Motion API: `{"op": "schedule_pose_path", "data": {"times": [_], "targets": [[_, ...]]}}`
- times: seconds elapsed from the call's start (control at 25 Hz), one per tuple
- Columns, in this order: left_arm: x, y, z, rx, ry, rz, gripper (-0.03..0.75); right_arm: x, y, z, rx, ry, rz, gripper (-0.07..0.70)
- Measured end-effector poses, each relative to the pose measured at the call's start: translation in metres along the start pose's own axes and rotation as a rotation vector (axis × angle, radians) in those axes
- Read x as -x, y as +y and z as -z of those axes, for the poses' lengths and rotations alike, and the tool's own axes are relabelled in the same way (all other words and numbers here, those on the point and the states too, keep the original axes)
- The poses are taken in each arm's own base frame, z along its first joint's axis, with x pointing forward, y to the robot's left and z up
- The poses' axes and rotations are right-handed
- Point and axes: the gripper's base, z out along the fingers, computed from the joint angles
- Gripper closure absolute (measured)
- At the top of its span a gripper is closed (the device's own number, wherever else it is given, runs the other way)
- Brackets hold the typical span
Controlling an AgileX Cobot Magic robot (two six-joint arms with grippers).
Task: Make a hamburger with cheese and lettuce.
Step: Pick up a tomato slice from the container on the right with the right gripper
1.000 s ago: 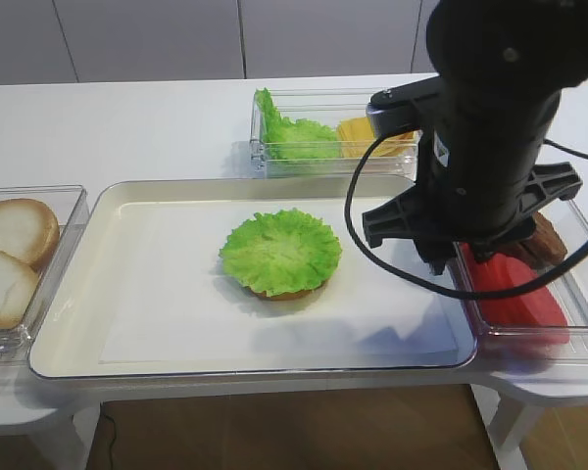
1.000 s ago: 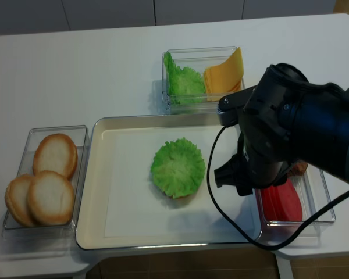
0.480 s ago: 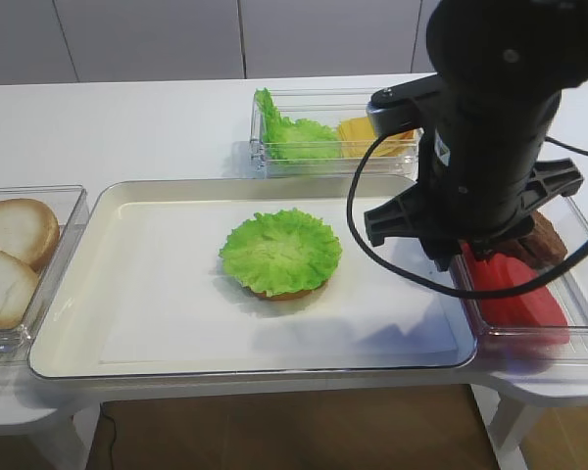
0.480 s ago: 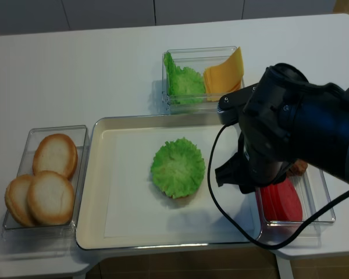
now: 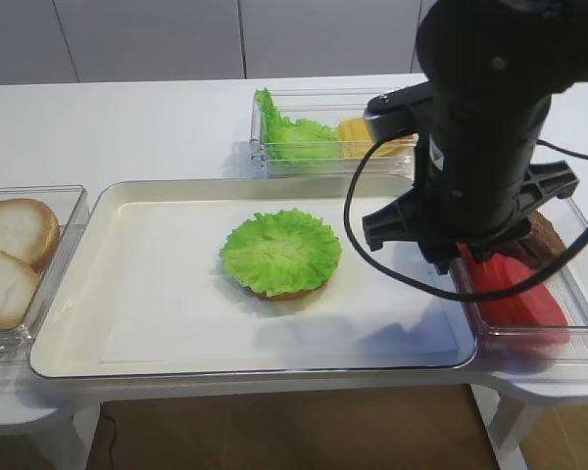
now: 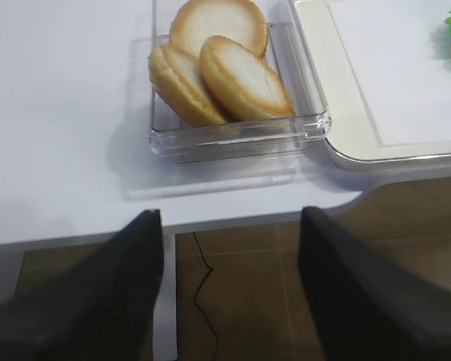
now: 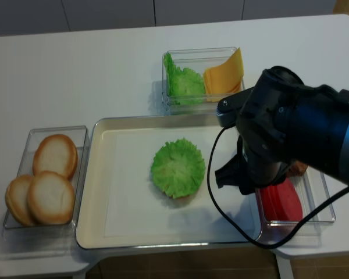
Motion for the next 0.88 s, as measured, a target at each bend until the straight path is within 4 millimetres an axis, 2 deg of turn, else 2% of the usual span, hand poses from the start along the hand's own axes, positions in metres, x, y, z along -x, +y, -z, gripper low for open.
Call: {"op": "schedule_pose_path", "data": {"times": [0.2, 0.52, 0.88], "targets": [[0.0, 0.0, 0.0, 0.0, 0.0, 0.0, 0.29, 0.0009, 0.0005, -0.0003, -0.001, 0.001, 0.0, 0.394], [0.0, 0.0, 0.0, 0.0, 0.0, 0.0, 0.291, 0.001, 0.0007, -0.0019, -0.008, 0.006, 0.003, 0.545], [0.0, 0.0, 0.0, 0.0, 0.0, 0.0, 0.291, 0.0008, 0.0004, -0.0026, -0.016, 0.011, 0.006, 0.586]]}}
